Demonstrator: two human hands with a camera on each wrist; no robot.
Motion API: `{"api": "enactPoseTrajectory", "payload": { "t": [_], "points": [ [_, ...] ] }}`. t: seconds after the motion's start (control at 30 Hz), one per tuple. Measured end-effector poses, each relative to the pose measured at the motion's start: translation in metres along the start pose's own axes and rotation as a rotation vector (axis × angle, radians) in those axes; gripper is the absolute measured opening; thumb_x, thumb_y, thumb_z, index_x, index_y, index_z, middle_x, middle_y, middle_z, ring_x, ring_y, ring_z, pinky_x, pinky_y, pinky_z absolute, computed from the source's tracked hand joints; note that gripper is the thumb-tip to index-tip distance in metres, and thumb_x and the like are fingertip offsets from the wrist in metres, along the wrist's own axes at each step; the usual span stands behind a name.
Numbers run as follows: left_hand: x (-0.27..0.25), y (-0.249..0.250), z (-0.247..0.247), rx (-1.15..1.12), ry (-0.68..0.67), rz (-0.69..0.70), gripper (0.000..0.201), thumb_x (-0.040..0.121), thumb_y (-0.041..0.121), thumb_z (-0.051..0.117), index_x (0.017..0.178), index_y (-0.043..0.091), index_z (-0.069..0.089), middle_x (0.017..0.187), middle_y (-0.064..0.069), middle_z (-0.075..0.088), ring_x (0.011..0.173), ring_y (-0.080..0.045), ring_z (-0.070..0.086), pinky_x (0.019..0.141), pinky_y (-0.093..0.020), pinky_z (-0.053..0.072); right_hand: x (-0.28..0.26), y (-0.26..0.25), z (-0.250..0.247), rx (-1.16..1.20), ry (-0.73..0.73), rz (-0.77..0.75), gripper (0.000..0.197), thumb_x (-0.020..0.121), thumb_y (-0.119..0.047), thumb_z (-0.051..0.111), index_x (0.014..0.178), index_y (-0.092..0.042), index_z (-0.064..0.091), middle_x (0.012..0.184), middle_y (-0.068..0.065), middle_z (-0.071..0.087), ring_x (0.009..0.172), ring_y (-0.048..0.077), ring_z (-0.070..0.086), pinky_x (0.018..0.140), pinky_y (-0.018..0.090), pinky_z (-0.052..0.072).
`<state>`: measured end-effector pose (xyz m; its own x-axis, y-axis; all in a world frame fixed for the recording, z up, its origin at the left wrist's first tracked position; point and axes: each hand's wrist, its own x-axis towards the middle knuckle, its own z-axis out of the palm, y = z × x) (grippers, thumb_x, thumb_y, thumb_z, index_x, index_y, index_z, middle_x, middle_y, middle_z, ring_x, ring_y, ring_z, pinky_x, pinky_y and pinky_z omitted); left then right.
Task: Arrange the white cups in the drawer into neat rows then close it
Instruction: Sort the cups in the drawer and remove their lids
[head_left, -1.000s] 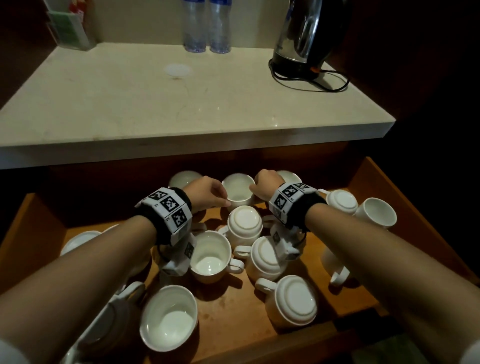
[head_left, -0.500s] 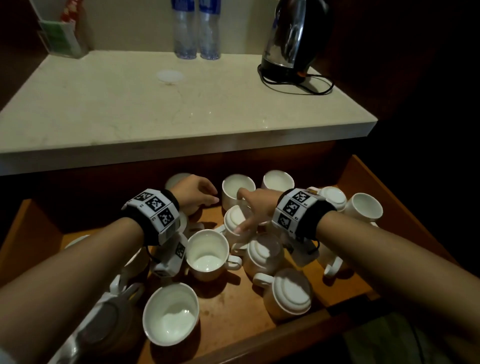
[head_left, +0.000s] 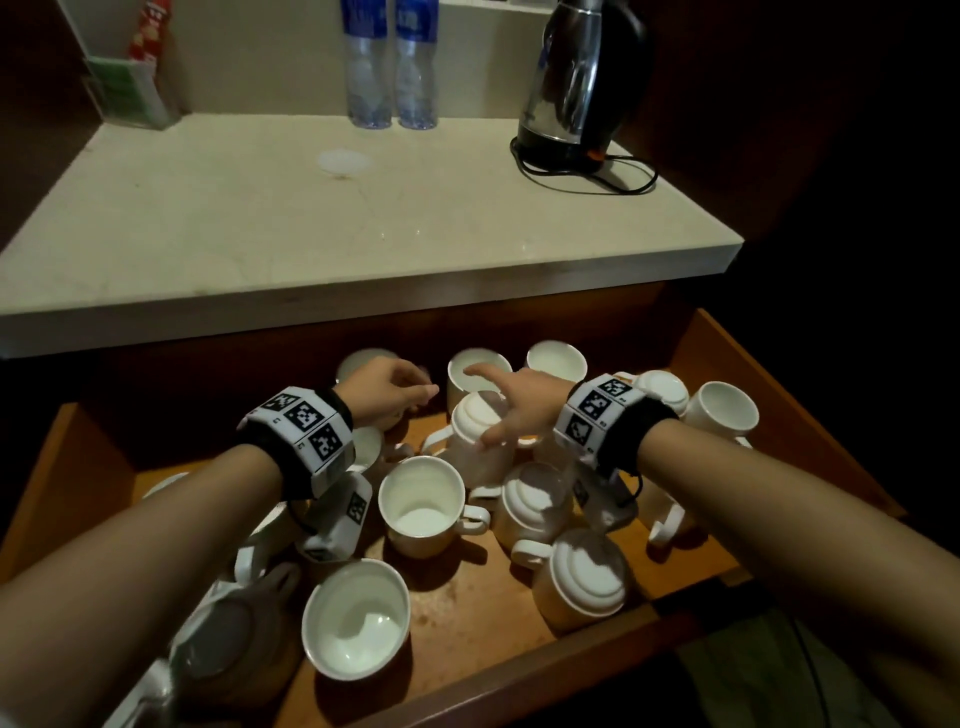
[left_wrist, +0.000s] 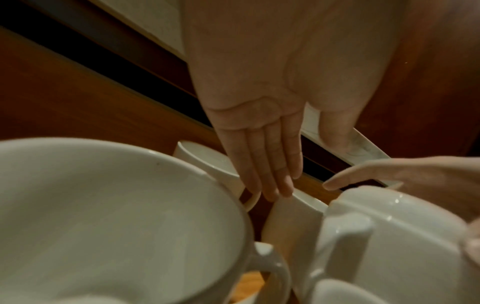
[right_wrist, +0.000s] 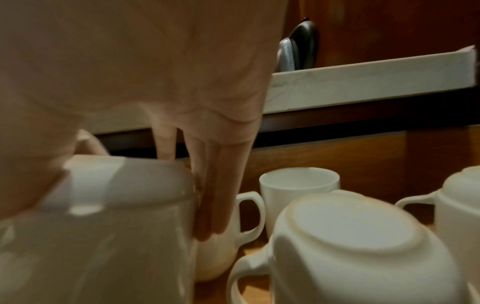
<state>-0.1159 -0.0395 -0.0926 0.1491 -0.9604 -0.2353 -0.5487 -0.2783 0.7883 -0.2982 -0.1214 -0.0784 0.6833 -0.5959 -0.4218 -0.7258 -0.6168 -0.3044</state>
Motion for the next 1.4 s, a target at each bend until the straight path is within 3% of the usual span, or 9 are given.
{"api": "enactPoseTrajectory", "payload": {
  "t": [0.2, 0.33, 0.5, 0.7, 0.8, 0.97, 1.1, 1.23, 1.4],
  "points": [
    [-0.006, 0.012, -0.009, -0.132, 0.032, -0.036, 0.058, 0.095, 0.053, 0.027, 0.121, 0.01, 0.057, 0.11, -0.007, 0.064, 0.104, -0.022, 0.059, 0.08, -0.025, 0.043, -0.01, 0.008, -0.023, 0.349, 0.1, -0.015, 0.068, 0.08, -0.037, 0.071, 0.138, -0.018, 0.041, 0.122, 0.004, 0.054, 0.106, 0.02, 0.054, 0.083, 0.029, 0.047],
    [-0.012, 0.016, -0.016, -0.087, 0.017, -0.017, 0.077, 0.077, 0.076, 0.032, 0.128, 0.02, 0.047, 0.124, 0.002, 0.055, 0.118, -0.018, 0.051, 0.099, -0.036, 0.039, -0.014, 0.011, -0.029, 0.748, 0.205, -0.026, 0.054, 0.083, -0.023, 0.069, 0.132, -0.015, 0.047, 0.116, 0.008, 0.057, 0.105, 0.029, 0.06, 0.084, 0.045, 0.053],
    [-0.017, 0.023, -0.009, -0.133, 0.007, 0.039, 0.072, 0.084, 0.025, 0.065, 0.143, 0.013, 0.026, 0.139, -0.002, 0.042, 0.112, -0.007, 0.041, 0.091, -0.023, 0.036, -0.013, 0.012, -0.035, 1.138, 0.237, -0.031, 0.045, 0.089, -0.02, 0.061, 0.132, -0.015, 0.049, 0.123, 0.012, 0.054, 0.099, 0.026, 0.06, 0.072, 0.034, 0.056],
    [-0.016, 0.03, 0.0, -0.227, 0.043, 0.085, 0.082, 0.08, 0.018, 0.07, 0.145, 0.015, 0.02, 0.142, -0.005, 0.04, 0.125, -0.016, 0.044, 0.069, -0.008, 0.041, -0.011, 0.008, -0.028, 1.411, 0.101, -0.05, 0.07, 0.074, -0.039, 0.057, 0.136, -0.014, 0.039, 0.117, 0.016, 0.053, 0.1, 0.031, 0.059, 0.08, 0.036, 0.055],
    [-0.013, 0.03, 0.002, -0.294, 0.114, 0.117, 0.081, 0.075, 0.017, 0.075, 0.14, 0.013, 0.027, 0.135, -0.007, 0.044, 0.117, -0.02, 0.051, 0.081, -0.021, 0.05, -0.01, 0.012, -0.024, 1.466, 0.04, -0.073, 0.07, 0.077, -0.042, 0.054, 0.14, -0.016, 0.036, 0.117, 0.016, 0.055, 0.099, 0.03, 0.061, 0.083, 0.036, 0.053],
    [-0.005, 0.028, -0.005, -0.247, 0.212, 0.152, 0.076, 0.071, 0.013, 0.078, 0.132, 0.014, 0.033, 0.11, 0.005, 0.048, 0.1, -0.015, 0.053, 0.079, -0.029, 0.051, -0.012, 0.018, -0.03, 1.026, 0.182, 0.005, 0.053, 0.094, -0.042, 0.05, 0.138, -0.013, 0.042, 0.115, 0.005, 0.057, 0.091, 0.017, 0.059, 0.071, 0.026, 0.05],
    [-0.003, 0.021, -0.006, -0.088, 0.19, 0.173, 0.093, 0.053, 0.034, 0.085, 0.13, 0.012, 0.038, 0.118, 0.0, 0.049, 0.111, -0.018, 0.049, 0.089, -0.028, 0.043, -0.007, 0.022, -0.036, 0.828, 0.538, 0.034, 0.045, 0.088, -0.051, 0.054, 0.102, -0.009, 0.064, 0.074, 0.001, 0.057, 0.058, 0.011, 0.05, 0.056, 0.025, 0.043],
    [-0.002, 0.027, 0.003, -0.073, 0.136, 0.198, 0.097, 0.05, 0.038, 0.083, 0.131, 0.013, 0.036, 0.123, -0.002, 0.047, 0.112, -0.014, 0.045, 0.089, -0.027, 0.039, -0.01, 0.006, -0.038, 0.709, 0.445, 0.084, 0.058, 0.084, -0.06, 0.054, 0.063, -0.007, 0.062, 0.053, 0.003, 0.056, 0.048, 0.014, 0.052, 0.054, 0.026, 0.045],
    [0.003, 0.033, 0.008, 0.037, 0.141, 0.212, 0.083, 0.065, 0.019, 0.083, 0.132, 0.012, 0.034, 0.12, 0.0, 0.044, 0.112, -0.015, 0.045, 0.086, -0.027, 0.039, -0.017, 0.003, -0.047, 0.657, 0.272, 0.111, 0.063, 0.086, -0.06, 0.051, 0.072, -0.002, 0.067, 0.059, 0.007, 0.063, 0.051, 0.016, 0.059, 0.057, 0.026, 0.048]
  ]
}}
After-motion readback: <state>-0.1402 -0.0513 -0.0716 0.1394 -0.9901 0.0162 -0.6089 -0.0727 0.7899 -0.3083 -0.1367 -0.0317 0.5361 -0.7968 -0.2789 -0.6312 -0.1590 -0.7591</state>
